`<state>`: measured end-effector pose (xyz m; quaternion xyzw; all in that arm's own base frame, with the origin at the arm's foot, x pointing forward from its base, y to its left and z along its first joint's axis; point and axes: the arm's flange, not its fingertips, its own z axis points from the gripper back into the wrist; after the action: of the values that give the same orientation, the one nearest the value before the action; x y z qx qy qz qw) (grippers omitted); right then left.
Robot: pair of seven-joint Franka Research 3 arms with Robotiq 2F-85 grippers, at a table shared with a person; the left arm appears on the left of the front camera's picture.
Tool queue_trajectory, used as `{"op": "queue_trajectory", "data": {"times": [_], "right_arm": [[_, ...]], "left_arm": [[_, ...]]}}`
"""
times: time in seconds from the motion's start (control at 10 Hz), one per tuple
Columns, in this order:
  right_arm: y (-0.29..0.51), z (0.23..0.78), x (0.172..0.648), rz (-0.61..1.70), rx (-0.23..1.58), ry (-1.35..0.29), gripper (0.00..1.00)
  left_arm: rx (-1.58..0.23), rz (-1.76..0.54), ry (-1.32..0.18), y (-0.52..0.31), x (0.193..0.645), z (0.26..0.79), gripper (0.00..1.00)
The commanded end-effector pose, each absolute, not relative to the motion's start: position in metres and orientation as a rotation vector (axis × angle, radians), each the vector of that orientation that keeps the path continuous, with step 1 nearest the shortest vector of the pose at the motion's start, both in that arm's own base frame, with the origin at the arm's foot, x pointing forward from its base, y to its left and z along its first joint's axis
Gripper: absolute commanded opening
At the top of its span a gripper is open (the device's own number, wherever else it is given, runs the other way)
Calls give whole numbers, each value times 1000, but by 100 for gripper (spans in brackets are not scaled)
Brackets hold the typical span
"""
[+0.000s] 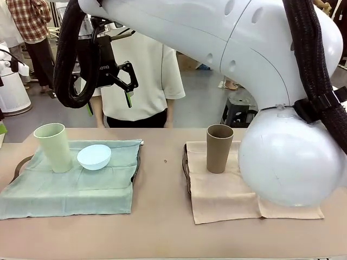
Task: Set up a tray with a mat and arrange the tableware.
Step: Place the Picnic Bowl and Reusable plastic cup back onto the Handle tray in front of the human's position.
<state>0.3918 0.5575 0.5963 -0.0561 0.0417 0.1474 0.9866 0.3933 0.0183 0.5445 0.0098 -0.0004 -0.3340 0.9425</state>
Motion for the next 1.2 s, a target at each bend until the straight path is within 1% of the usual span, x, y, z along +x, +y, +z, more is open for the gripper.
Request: {"op": "queue_trajectory", "data": {"times": [0.0, 0.7, 0.8, 0.9, 1.1], "right_arm": [[558, 598, 391, 298, -108, 82, 99], [557, 596, 392, 296, -113, 84, 100], [520, 597, 395, 384, -164, 193, 100], [473, 603, 394, 455, -148, 273, 100], [408, 614, 377, 512, -140, 357, 100]], "left_arm": [[40, -673, -10, 16, 391, 543, 100], [21, -682, -2, 18, 393, 545, 100], [41, -631, 12, 10, 388, 560, 100], [49, -611, 45, 5, 385, 560, 100], [53, -588, 72, -4, 382, 553, 100]]}}
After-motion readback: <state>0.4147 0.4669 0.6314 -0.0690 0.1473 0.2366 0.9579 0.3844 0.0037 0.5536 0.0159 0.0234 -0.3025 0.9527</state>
